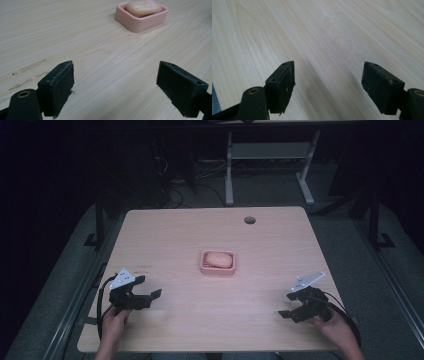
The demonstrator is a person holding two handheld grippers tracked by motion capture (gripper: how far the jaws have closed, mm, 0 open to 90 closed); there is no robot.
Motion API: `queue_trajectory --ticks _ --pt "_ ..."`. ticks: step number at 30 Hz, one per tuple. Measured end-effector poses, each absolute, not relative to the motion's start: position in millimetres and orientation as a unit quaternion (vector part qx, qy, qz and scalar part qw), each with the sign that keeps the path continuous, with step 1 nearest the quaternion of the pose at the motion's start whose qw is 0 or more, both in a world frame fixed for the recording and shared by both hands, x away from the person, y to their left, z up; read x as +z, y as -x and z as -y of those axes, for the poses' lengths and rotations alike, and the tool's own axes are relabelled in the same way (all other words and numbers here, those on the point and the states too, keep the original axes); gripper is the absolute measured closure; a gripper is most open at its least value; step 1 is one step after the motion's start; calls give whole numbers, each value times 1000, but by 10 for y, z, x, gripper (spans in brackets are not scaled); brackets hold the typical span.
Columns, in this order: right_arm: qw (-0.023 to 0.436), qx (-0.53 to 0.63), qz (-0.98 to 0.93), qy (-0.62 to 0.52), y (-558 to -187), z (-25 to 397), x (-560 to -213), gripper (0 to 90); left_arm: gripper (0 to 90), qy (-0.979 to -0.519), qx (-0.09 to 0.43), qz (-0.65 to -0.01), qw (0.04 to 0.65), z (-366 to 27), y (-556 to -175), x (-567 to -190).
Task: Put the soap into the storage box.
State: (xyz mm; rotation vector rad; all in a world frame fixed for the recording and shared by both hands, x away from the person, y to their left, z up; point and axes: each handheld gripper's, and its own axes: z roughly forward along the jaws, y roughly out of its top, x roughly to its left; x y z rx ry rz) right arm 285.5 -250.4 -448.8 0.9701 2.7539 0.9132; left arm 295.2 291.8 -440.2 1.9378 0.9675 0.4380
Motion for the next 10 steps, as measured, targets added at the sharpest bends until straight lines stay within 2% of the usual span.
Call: queue_trajectory --ticks 10 --pt "70 335 -878 -335 -2652 2588 -4509 262 143 -784 175 -390 449 -2899 -2959 -4407"
